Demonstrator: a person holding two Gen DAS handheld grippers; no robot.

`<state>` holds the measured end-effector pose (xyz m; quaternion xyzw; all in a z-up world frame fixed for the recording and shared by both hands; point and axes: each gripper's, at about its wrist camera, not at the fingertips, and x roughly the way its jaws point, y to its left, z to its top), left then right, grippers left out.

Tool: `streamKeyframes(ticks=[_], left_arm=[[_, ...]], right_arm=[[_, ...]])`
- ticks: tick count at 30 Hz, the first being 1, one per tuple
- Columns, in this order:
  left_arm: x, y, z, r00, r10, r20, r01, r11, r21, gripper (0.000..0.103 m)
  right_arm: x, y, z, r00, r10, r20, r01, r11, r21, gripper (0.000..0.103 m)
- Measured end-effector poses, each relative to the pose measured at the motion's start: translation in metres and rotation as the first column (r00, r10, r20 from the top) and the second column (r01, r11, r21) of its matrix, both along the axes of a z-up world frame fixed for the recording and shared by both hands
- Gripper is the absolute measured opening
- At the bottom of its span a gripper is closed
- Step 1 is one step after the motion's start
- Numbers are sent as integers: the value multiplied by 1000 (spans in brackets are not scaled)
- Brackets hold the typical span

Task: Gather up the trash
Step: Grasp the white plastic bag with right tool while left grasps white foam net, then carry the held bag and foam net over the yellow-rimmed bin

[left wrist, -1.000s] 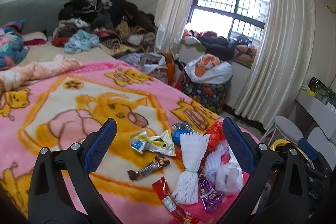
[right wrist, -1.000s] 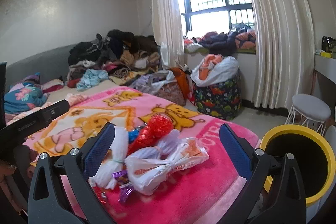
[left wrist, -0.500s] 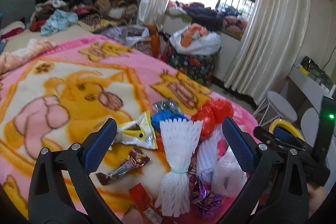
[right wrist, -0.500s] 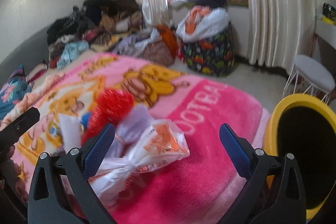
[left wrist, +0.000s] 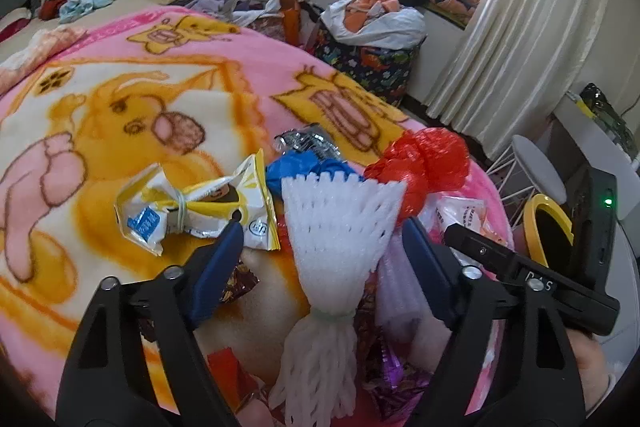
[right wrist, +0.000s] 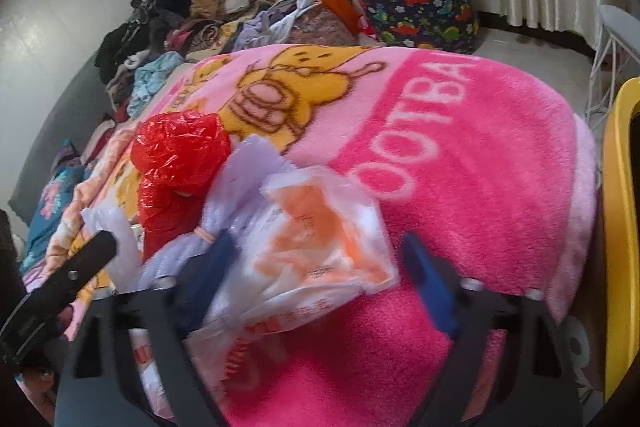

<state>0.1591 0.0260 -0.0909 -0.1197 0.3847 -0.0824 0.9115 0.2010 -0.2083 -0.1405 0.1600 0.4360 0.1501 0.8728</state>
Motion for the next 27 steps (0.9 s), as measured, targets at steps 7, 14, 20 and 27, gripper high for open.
streamKeyframes(ticks=[7,14,20,27], left_arm=[[-1,-5,-1,1000,5,-26,-5,1000,3,19],[-15,1,41,995,22,92,-17,998,-59,17],[-19,-16,77,985,-8,172,18,998,-56,17],[-15,-55,93,977,-60,202,72,996,-54,16]], right_arm=[[-10,-6,12,998,15,54,-18,998,52,49],[-24,-32,41,990,-34,138,20,994,106,48],[-37,-54,64,975,-75,207,61,995,72,48],[-51,-87,82,954,-147,260,140,989,43,48]])
